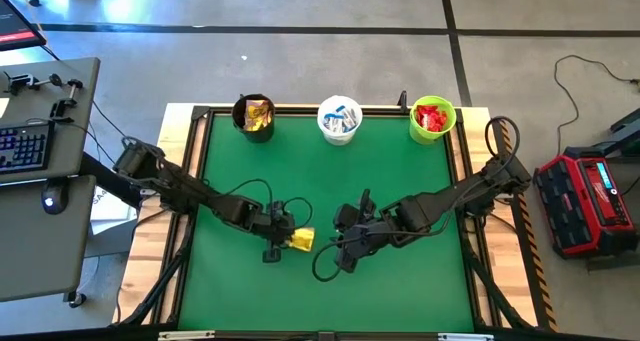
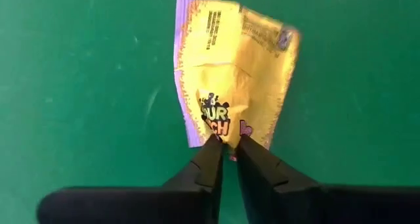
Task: Sort candy by brand, put in halloween buckets
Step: Put the yellow candy into the black bucket
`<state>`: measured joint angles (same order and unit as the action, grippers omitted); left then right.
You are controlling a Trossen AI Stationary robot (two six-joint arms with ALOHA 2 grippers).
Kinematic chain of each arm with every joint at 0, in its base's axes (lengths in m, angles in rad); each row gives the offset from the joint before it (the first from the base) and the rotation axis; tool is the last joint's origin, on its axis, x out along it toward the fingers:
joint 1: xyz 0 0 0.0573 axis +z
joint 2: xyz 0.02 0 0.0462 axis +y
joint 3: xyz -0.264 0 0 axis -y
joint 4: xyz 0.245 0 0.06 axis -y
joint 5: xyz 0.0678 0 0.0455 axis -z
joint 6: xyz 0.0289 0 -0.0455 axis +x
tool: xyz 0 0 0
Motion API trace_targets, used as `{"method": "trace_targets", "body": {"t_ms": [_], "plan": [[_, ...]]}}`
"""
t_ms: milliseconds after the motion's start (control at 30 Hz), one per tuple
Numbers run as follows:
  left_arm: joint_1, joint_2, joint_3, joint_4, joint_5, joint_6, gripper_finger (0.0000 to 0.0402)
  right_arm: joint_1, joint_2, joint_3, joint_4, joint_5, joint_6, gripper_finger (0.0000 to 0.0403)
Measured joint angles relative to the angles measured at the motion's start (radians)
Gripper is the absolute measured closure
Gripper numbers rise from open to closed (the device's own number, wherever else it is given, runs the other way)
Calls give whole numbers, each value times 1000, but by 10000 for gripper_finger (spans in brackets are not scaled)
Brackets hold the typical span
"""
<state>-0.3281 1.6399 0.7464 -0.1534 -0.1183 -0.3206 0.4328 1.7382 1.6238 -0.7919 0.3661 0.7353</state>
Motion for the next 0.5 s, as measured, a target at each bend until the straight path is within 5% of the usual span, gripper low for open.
{"method": "trace_targets", "body": {"t_ms": [267,500], "plan": [[96,-200,1,-177,-7,-64,399,-18,0,0,-56,-45,-48,268],[318,-474,2,-389,-36,-176,399,-67,0,0,-87,-37,-80,268]]}}
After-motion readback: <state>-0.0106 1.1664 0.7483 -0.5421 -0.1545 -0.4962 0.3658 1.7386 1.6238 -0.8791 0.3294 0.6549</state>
